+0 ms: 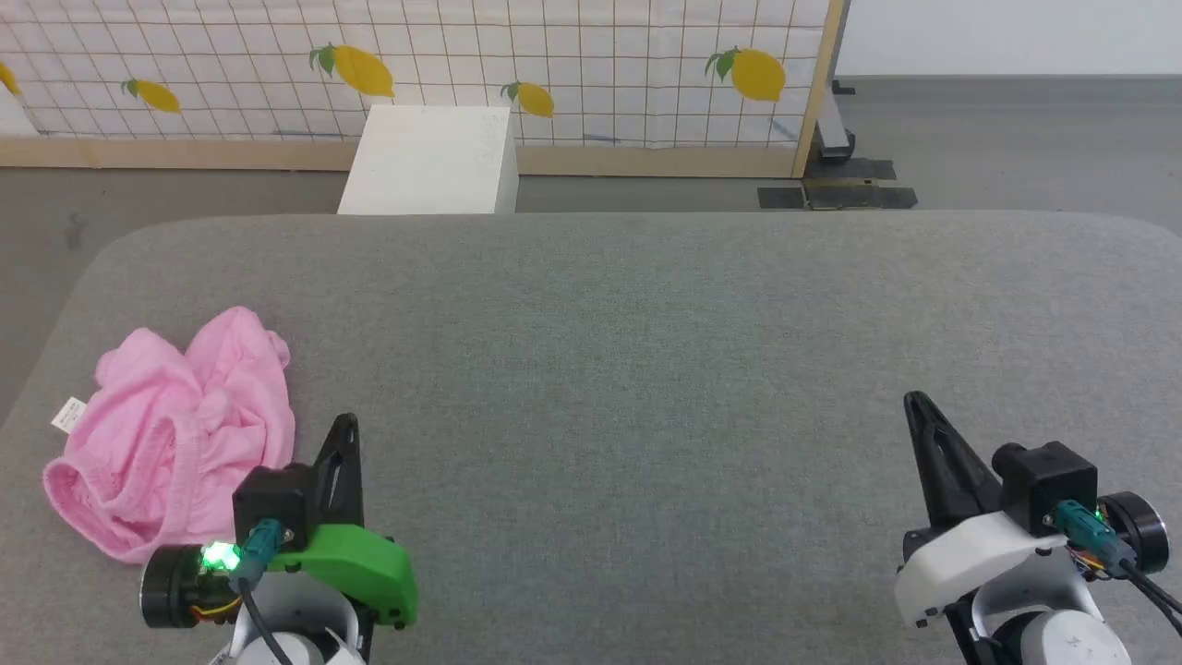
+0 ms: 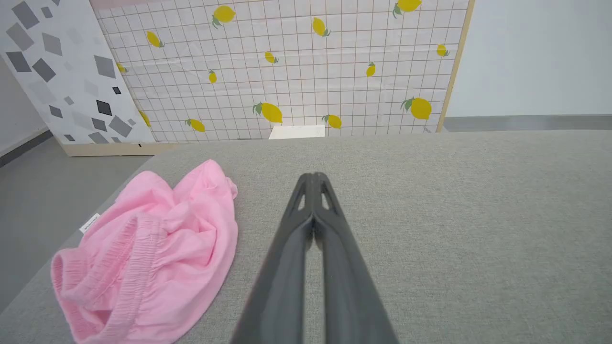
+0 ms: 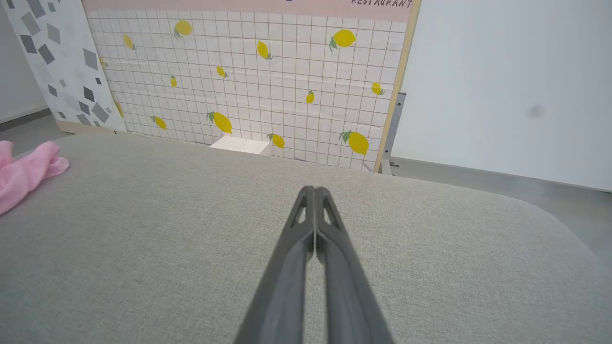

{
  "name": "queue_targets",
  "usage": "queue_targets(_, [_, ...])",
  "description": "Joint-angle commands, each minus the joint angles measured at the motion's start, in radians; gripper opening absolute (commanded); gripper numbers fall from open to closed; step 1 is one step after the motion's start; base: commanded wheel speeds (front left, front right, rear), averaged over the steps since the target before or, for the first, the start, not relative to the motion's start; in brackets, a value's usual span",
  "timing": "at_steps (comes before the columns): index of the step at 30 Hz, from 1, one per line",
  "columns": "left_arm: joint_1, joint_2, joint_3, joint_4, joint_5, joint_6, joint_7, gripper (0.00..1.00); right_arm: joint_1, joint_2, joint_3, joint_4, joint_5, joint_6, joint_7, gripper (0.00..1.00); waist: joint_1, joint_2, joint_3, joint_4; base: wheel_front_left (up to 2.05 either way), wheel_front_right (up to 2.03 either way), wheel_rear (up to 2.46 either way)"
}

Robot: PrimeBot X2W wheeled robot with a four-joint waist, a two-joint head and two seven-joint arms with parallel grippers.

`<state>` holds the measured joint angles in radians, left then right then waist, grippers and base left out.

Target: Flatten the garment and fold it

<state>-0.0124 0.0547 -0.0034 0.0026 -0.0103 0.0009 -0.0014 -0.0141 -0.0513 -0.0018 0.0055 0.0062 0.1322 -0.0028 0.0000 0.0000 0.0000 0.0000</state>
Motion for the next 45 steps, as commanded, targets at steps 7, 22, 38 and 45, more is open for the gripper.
queue_targets(7, [0.012, -0.005, 0.003, -0.003, 0.010, -0.001, 0.001, 0.00, 0.014, 0.001, 0.002, -0.005, -0.006, -0.002, 0.003, 0.00, 0.0000, 0.0000, 0.000, 0.000, 0.00, 0.00, 0.00])
queue_targets(22, [0.012, -0.005, 0.003, -0.003, 0.010, -0.001, 0.001, 0.00, 0.014, 0.001, 0.002, -0.005, -0.006, -0.002, 0.003, 0.00, 0.0000, 0.0000, 0.000, 0.000, 0.00, 0.00, 0.00])
queue_targets(38, [-0.005, 0.000, -0.025, 0.025, -0.028, 0.009, -0.024, 1.00, 0.011, 0.000, -0.013, 0.024, 0.038, 0.000, -0.024, 1.00, 0.0000, 0.0000, -0.001, 0.001, 0.00, 0.00, 0.00])
queue_targets(45, [-0.008, 0.000, -0.034, 0.037, -0.042, 0.016, -0.039, 1.00, 0.016, 0.000, -0.020, 0.039, 0.056, 0.000, -0.039, 1.00, 0.0000, 0.0000, -0.001, 0.009, 0.00, 0.00, 0.00])
